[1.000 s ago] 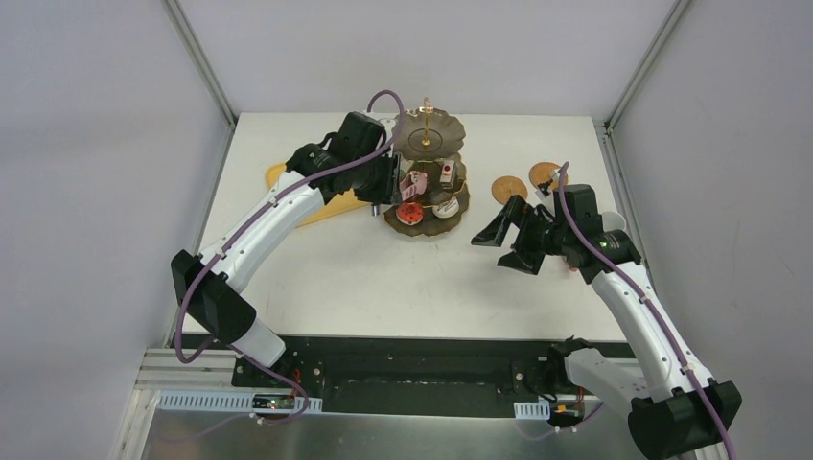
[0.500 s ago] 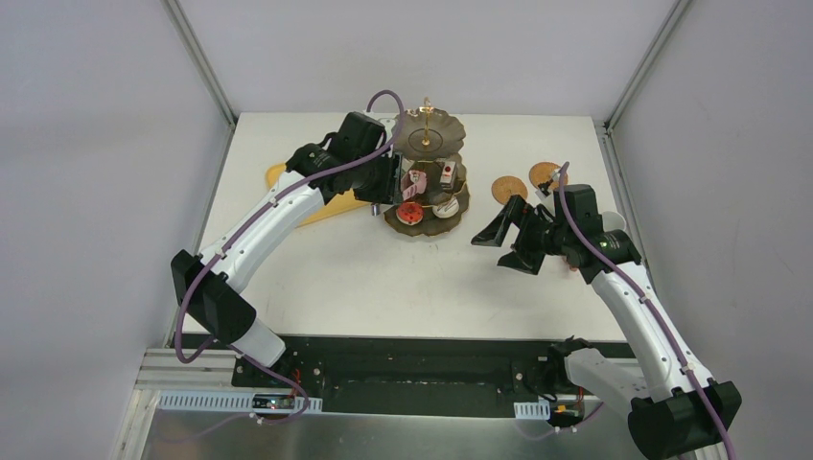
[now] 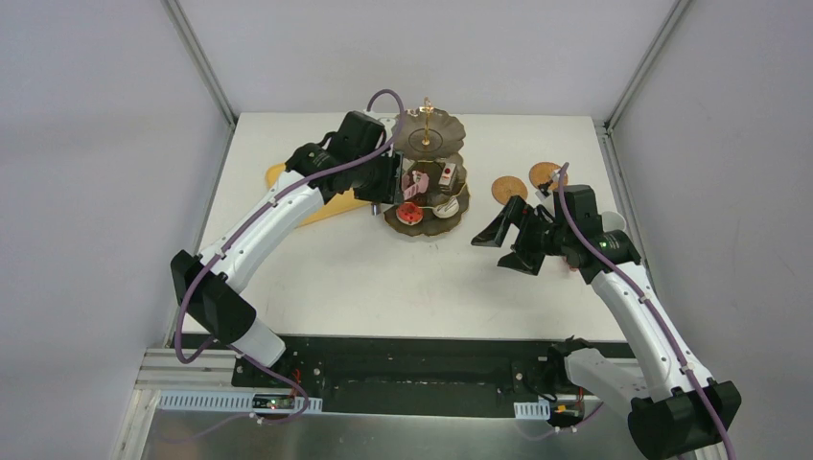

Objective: Serve the afternoon tea

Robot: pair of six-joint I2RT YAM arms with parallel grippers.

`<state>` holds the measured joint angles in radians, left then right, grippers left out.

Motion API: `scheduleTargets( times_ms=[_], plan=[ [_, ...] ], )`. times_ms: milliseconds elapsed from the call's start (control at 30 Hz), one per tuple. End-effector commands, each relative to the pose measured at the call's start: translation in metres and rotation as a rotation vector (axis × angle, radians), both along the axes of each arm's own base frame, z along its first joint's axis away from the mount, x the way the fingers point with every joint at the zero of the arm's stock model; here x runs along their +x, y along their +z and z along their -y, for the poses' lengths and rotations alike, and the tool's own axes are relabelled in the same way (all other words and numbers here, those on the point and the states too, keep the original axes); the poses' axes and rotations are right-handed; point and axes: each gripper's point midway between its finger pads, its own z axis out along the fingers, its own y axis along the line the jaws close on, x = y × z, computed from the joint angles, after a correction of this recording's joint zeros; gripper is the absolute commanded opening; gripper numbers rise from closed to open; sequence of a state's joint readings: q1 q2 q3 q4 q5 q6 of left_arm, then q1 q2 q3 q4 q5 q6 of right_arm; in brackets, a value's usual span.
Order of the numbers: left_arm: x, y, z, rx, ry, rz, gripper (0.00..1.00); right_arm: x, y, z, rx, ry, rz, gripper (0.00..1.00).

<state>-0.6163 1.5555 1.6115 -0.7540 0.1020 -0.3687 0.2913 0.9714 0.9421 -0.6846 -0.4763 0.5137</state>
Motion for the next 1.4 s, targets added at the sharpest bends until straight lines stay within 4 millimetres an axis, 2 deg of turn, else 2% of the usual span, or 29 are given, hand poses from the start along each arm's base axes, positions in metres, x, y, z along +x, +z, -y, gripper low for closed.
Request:
scheduleTargets(
  times_ms=[0, 267, 467, 667, 767, 867, 1033, 1167, 1267, 1367],
  plan=[
    [-0.002, 0.034, 0.006, -0.055, -0.036, 0.076, 0.45, 0.001, 0.007, 0.001, 0.016, -0.007, 0.034, 0.99],
    [-0.012, 0.050, -0.006, -0.058, -0.038, 0.121, 0.45, 0.001, 0.008, 0.000, 0.019, -0.003, 0.033, 0.99],
    [-0.037, 0.054, -0.025, -0.053, -0.028, 0.111, 0.45, 0.002, 0.008, 0.000, 0.017, -0.004, 0.035, 0.99],
    [-0.078, 0.075, -0.075, -0.013, 0.027, 0.190, 0.46, 0.003, 0.008, 0.001, 0.009, -0.007, 0.037, 0.99],
    [-0.091, 0.075, -0.111, 0.081, 0.118, 0.192, 0.48, 0.002, 0.006, 0.001, 0.010, -0.004, 0.028, 0.99],
    [-0.097, 0.067, -0.138, 0.175, 0.219, 0.166, 0.49, 0.002, 0.005, 0.000, 0.013, -0.003, 0.020, 0.99],
    [-0.081, 0.043, -0.176, 0.314, 0.443, 0.100, 0.53, 0.000, 0.005, 0.000, 0.014, -0.002, 0.018, 0.99],
    [-0.040, 0.029, -0.187, 0.241, 0.583, 0.035, 0.53, -0.002, 0.006, 0.001, 0.015, 0.001, 0.019, 0.99],
    [-0.004, 0.020, -0.178, 0.209, 0.599, 0.017, 0.53, -0.004, 0.007, 0.001, 0.017, 0.001, 0.023, 0.99],
    [0.033, -0.001, -0.161, 0.216, 0.569, -0.036, 0.52, -0.006, 0.008, 0.001, 0.018, 0.002, 0.028, 0.99]
  ],
)
